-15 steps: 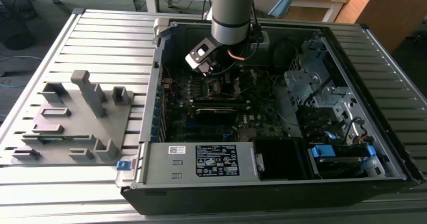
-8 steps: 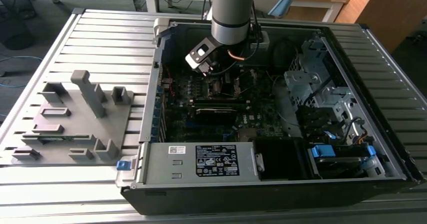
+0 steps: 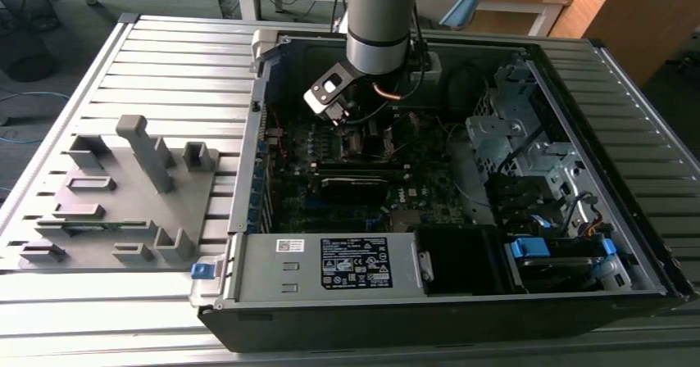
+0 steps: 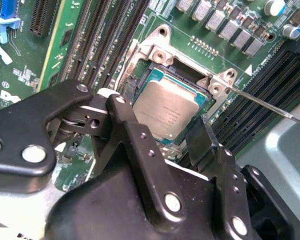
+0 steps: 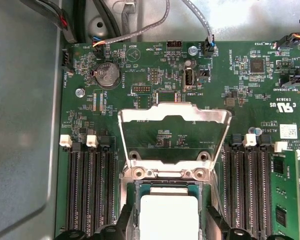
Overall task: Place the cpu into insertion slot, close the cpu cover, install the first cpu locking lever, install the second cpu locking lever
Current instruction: 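Place the cpu into insertion slot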
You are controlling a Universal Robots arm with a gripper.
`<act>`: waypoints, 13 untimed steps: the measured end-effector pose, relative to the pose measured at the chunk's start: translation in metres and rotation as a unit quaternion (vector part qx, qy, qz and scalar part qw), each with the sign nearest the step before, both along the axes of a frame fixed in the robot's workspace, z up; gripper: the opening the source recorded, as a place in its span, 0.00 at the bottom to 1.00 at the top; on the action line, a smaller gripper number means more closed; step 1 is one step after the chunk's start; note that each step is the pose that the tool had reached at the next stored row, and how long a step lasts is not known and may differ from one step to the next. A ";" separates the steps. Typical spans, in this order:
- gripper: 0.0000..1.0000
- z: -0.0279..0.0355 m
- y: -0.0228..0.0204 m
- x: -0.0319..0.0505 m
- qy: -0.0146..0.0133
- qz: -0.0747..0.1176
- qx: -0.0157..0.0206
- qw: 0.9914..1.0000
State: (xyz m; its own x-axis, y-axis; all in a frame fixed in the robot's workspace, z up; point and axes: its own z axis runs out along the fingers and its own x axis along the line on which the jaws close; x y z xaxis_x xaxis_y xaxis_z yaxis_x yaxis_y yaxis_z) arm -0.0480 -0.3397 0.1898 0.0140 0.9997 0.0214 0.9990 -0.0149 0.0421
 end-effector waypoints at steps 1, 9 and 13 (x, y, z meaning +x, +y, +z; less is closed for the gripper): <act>0.67 0.0000 0.0000 0.0000 0.000 0.000 0.000 1.000; 0.67 0.0113 0.0000 0.0000 0.000 0.000 0.000 1.000; 0.67 0.0143 0.0000 0.0000 0.000 0.000 0.000 1.000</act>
